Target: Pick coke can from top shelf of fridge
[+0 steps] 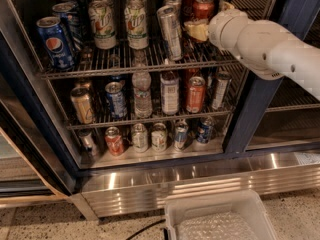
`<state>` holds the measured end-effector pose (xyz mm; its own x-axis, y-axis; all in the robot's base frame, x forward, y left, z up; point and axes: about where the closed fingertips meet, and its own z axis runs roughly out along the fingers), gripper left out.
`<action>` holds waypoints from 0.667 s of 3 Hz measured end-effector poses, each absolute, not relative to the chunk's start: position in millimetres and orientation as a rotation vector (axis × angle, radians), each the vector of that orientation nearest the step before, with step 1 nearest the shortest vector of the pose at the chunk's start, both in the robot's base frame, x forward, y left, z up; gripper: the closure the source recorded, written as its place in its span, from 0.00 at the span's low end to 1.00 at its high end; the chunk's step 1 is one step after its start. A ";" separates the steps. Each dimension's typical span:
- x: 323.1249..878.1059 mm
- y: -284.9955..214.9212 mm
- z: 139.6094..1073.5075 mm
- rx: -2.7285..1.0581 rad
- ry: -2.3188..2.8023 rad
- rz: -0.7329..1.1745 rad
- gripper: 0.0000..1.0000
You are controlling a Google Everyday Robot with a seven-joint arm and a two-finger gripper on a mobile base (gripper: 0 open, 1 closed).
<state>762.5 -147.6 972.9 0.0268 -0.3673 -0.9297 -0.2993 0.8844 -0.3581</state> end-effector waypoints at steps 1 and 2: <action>762.5 -147.6 972.9 -0.538 1.568 -0.057 0.33; 762.5 -147.6 972.9 -0.538 1.568 -0.057 0.50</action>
Offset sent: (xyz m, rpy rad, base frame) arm 0.0000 0.0000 0.0000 0.0000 0.0000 0.0000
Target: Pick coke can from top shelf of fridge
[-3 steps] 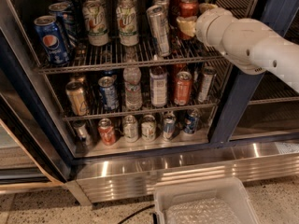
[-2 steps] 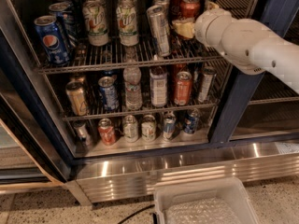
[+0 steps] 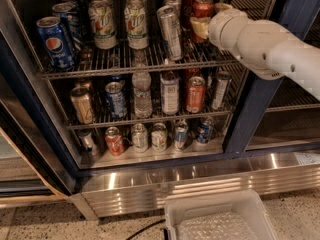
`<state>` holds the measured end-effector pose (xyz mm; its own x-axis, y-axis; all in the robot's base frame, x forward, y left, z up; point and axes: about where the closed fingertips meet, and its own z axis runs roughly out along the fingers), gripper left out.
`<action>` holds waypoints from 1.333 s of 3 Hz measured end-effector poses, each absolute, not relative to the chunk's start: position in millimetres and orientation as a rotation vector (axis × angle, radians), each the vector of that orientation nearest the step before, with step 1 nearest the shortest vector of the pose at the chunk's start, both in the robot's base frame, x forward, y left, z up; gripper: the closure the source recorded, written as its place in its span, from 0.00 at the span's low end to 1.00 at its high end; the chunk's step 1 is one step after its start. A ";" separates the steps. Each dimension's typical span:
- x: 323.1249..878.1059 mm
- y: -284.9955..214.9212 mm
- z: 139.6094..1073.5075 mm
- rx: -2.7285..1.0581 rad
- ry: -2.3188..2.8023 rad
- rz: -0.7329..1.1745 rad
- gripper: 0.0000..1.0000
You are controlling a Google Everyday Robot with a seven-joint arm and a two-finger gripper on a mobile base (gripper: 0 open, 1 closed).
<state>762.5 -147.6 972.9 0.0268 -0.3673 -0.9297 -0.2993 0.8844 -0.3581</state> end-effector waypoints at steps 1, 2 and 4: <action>762.5 -147.5 973.0 -0.538 1.568 -0.057 0.49; 762.5 -147.5 973.0 -0.538 1.568 -0.056 0.39; 783.1 -139.1 976.0 -0.536 1.564 -0.058 0.35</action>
Offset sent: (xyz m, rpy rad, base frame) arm 0.0000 0.0000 0.0000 0.0000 0.0000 0.0000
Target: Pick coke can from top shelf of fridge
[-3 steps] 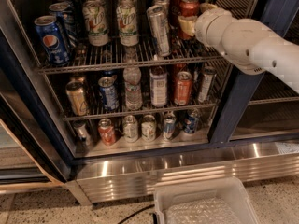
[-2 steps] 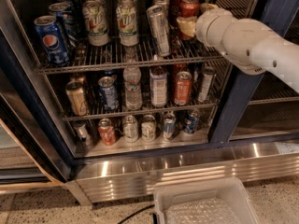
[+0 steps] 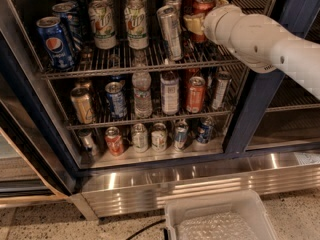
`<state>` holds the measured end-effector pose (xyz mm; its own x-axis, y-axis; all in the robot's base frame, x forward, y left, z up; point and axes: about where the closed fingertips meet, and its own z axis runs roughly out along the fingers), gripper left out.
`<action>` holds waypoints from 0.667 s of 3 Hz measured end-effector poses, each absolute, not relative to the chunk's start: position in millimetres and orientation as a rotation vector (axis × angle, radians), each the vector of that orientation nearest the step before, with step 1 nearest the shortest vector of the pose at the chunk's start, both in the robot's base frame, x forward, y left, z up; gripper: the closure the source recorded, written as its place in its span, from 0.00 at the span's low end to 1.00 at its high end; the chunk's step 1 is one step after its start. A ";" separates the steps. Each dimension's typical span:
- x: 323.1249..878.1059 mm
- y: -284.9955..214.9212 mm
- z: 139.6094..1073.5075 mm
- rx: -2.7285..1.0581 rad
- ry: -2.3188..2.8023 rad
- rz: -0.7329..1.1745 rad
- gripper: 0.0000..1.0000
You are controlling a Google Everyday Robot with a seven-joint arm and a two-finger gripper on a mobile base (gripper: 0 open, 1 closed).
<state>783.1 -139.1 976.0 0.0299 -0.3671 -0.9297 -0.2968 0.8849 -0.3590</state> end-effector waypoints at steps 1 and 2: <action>783.1 -139.1 976.0 -0.536 1.564 -0.058 0.37; 783.1 -139.1 976.0 -0.536 1.564 -0.058 0.56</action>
Offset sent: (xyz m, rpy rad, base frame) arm 0.0000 0.0000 0.0000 0.0000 0.0000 0.0000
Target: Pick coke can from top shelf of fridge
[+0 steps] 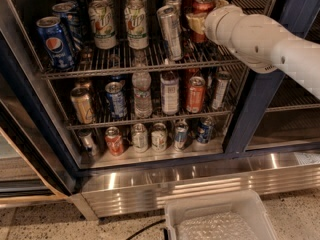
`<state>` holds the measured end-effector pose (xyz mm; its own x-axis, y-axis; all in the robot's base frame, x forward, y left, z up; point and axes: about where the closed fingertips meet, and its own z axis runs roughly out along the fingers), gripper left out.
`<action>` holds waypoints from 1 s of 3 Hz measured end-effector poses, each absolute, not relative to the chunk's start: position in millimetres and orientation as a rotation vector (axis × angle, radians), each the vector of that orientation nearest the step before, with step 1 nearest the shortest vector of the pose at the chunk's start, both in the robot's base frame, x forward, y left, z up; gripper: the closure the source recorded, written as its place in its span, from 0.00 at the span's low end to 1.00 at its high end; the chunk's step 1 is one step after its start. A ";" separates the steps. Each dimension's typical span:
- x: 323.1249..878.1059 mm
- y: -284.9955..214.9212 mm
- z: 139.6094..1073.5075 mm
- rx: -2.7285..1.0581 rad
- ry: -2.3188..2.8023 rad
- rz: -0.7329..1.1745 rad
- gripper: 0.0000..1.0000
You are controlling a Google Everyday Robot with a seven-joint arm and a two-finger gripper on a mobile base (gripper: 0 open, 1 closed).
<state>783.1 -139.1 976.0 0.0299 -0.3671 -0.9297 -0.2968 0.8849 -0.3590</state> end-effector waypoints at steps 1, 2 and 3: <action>783.1 -139.0 976.0 -0.536 1.564 -0.058 0.79; 783.1 -139.0 976.0 -0.536 1.564 -0.058 0.82; 783.1 -138.9 976.1 -0.536 1.564 -0.058 1.00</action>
Offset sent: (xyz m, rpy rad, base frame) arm 0.0000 0.0000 0.0000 0.0000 0.0000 0.0000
